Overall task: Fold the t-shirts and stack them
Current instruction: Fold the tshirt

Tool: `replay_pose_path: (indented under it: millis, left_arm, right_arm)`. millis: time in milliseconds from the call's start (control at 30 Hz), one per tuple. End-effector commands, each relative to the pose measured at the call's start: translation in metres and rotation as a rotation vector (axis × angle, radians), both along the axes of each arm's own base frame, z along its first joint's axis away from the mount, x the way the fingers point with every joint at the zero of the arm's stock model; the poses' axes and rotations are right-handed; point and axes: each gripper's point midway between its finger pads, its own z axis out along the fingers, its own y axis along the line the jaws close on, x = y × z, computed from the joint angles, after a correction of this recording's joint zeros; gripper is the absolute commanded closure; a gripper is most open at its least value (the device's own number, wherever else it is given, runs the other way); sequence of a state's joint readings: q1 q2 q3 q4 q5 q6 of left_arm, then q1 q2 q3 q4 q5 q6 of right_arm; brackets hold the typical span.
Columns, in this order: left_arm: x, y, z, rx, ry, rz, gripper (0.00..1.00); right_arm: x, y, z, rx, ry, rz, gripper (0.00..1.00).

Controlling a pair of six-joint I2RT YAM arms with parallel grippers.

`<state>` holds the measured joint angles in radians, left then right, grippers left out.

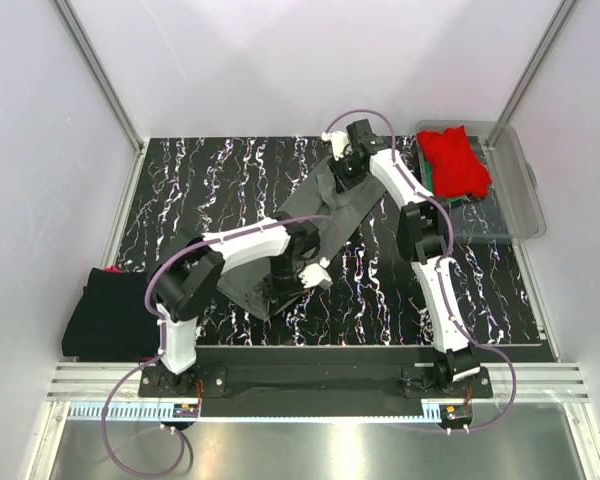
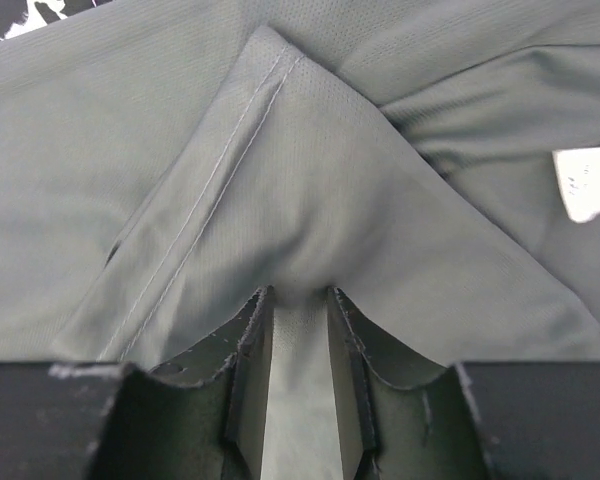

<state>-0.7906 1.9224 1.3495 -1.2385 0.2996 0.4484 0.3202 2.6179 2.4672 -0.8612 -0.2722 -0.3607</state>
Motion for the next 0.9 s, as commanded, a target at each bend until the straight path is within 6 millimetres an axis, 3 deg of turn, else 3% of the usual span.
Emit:
replay_pose_path:
  millis: [0,167,367,533,667,700,733,867]
  left_arm:
    - [-0.014,-0.026,0.01,-0.058,0.043,0.02,0.99]
    - [-0.026,-0.051,0.008,-0.093,0.05,-0.032,0.99]
    - [-0.038,-0.089,0.003,-0.123,0.074,-0.09,0.97]
    - [-0.028,-0.117,-0.004,-0.124,0.068,-0.08,0.96]
    - [-0.011,-0.137,-0.01,-0.137,0.031,-0.083,0.96]
    - [-0.009,-0.139,-0.01,-0.14,0.027,-0.082,0.96]
    - [-0.008,-0.141,-0.009,-0.141,0.024,-0.083,0.96]
    - [-0.005,-0.145,-0.006,-0.156,0.014,-0.085,0.95]
  right_arm:
    - [0.009,0.012,0.01,0.017,-0.039,-0.016,0.66]
    - [0.009,0.021,-0.008,-0.008,-0.035,-0.01,0.67]
    - [0.026,0.034,-0.016,-0.051,-0.119,-0.013,0.68]
    - [0.037,0.044,-0.01,-0.057,-0.182,-0.017,0.68]
    - [0.046,0.04,0.031,-0.053,-0.256,-0.052,0.67]
    - [0.047,0.039,0.042,-0.048,-0.272,-0.056,0.67]
    - [0.048,0.036,0.065,-0.03,-0.301,-0.067,0.66]
    - [0.043,0.03,0.103,0.015,-0.326,-0.079,0.64]
